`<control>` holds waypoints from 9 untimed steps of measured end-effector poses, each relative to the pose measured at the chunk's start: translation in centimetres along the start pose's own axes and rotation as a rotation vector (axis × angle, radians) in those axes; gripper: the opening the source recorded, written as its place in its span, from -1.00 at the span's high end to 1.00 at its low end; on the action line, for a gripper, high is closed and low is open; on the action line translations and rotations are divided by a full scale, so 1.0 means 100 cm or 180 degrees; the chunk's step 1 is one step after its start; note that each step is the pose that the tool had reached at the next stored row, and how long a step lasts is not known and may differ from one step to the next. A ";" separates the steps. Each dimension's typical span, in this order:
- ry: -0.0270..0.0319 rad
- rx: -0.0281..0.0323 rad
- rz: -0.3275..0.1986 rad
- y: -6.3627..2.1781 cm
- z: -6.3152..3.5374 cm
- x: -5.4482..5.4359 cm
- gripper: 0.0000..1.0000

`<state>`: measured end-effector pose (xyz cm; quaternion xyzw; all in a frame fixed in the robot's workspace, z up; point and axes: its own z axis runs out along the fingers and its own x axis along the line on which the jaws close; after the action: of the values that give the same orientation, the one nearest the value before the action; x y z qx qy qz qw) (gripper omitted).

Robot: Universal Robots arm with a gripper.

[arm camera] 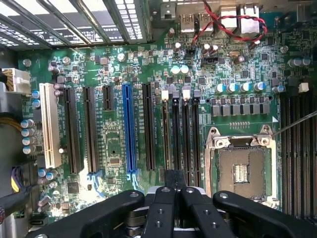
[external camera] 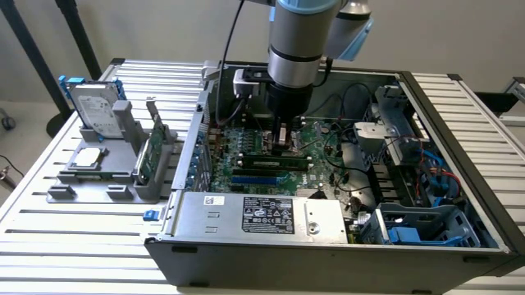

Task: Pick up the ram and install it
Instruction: 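Press down the ram until it locks into place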

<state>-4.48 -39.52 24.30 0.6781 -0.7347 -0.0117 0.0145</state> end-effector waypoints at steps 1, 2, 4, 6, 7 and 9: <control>0.0000 0.0000 0.0000 0.0000 0.0009 0.000 0.79; 0.0000 0.0002 0.0000 0.0000 0.0018 0.000 0.79; -0.0001 0.0010 0.0000 0.0003 0.0036 0.000 0.79; -0.0002 0.0022 0.0000 0.0004 0.0050 0.001 0.79; -0.0004 0.0029 0.0000 0.0004 0.0057 0.001 0.79; -0.0007 0.0046 0.0000 0.0010 0.0069 0.002 0.79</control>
<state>-4.62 -39.68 23.62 0.6782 -0.7348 -0.0071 0.0089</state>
